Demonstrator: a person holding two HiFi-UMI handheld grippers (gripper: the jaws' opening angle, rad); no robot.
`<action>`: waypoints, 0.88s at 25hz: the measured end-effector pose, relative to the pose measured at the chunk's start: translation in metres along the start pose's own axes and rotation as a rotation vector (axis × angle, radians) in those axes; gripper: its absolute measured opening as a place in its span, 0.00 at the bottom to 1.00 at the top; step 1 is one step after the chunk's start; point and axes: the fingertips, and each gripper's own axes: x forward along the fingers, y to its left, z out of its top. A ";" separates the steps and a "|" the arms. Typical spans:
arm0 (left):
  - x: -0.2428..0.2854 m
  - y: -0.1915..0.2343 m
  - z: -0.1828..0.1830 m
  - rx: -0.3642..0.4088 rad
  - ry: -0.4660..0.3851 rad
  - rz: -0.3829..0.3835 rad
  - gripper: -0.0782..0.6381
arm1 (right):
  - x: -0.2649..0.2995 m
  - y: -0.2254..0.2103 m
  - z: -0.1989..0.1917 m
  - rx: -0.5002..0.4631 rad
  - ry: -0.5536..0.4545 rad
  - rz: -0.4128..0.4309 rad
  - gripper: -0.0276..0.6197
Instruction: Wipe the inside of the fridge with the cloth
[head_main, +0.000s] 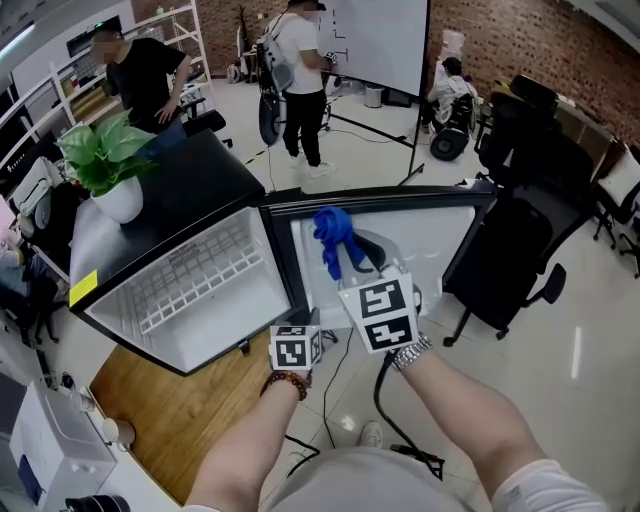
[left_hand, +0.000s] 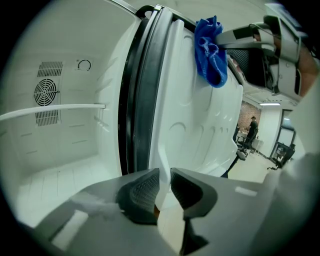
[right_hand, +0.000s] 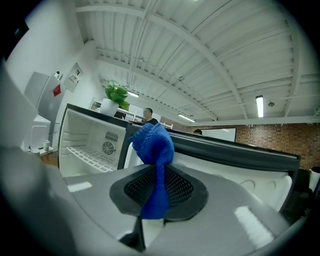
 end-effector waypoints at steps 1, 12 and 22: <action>0.000 0.000 0.000 0.001 0.001 0.001 0.22 | -0.001 -0.004 -0.001 0.002 0.002 -0.008 0.12; -0.001 0.000 0.001 0.000 0.000 0.012 0.22 | -0.021 -0.052 -0.017 0.021 0.020 -0.103 0.12; -0.001 0.001 0.000 -0.003 0.002 0.020 0.22 | -0.042 -0.099 -0.031 0.032 0.037 -0.196 0.12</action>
